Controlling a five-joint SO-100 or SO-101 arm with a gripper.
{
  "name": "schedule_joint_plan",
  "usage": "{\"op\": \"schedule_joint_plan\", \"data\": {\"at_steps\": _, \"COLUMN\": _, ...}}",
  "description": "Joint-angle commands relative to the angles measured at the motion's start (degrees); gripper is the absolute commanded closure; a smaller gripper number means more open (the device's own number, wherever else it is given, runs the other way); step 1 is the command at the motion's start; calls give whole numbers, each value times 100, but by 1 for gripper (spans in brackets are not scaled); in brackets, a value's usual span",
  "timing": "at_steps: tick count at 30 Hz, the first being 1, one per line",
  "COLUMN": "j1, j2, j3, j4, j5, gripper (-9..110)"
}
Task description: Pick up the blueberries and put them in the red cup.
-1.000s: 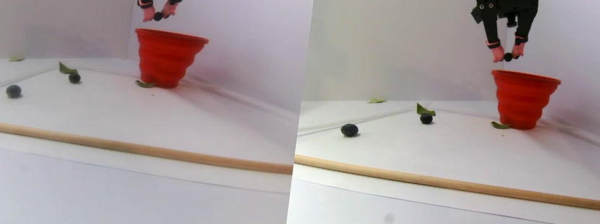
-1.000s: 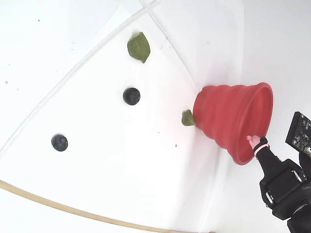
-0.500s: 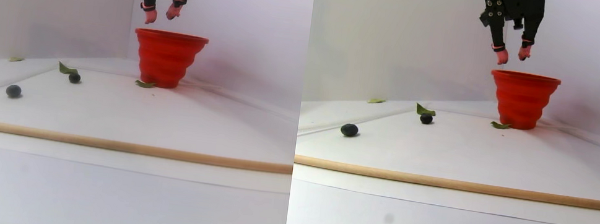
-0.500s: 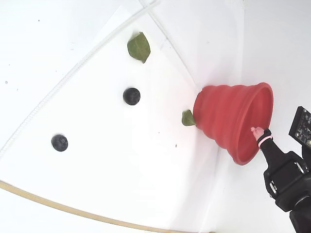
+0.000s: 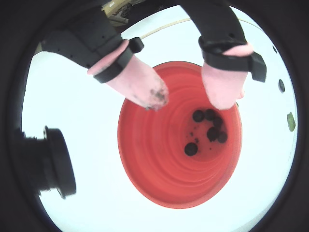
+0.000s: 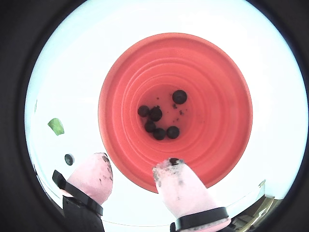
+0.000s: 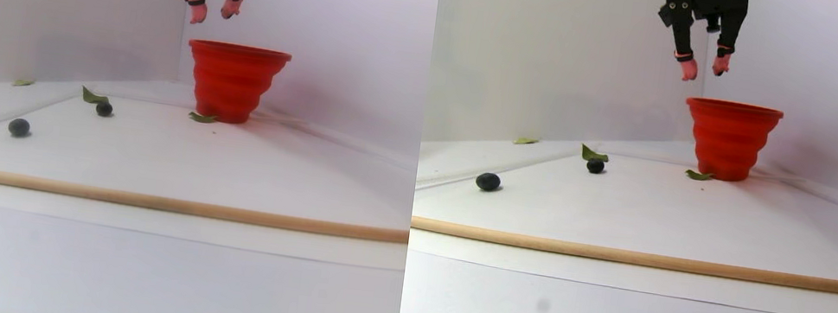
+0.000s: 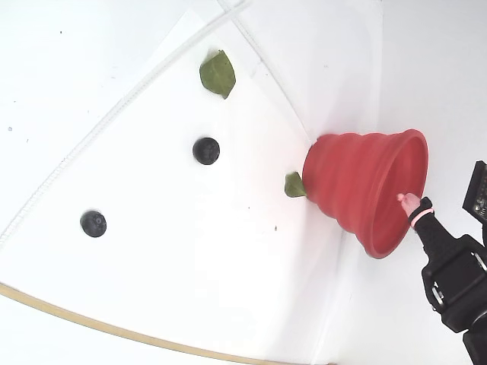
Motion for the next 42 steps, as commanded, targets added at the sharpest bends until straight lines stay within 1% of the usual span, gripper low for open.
{"op": "schedule_joint_plan", "data": {"at_steps": 1, "j1": -79, "j2": 905, "j3": -114, "j4": 246, "j5": 26, "gripper": 85}}
{"op": "schedule_joint_plan", "data": {"at_steps": 9, "j1": -290, "j2": 1283, "j3": 88, "j4": 677, "j5": 123, "gripper": 85}}
{"op": "schedule_joint_plan", "data": {"at_steps": 21, "j1": -659, "j2": 1415, "j3": 158, "j4": 1151, "j5": 237, "gripper": 85}}
{"op": "schedule_joint_plan", "data": {"at_steps": 36, "j1": -1318, "j2": 1485, "j3": 483, "j4": 1380, "j5": 290, "gripper": 85}}
{"op": "schedule_joint_plan", "data": {"at_steps": 42, "j1": -1573, "j2": 1266, "j3": 554, "j4": 1380, "j5": 334, "gripper": 85}}
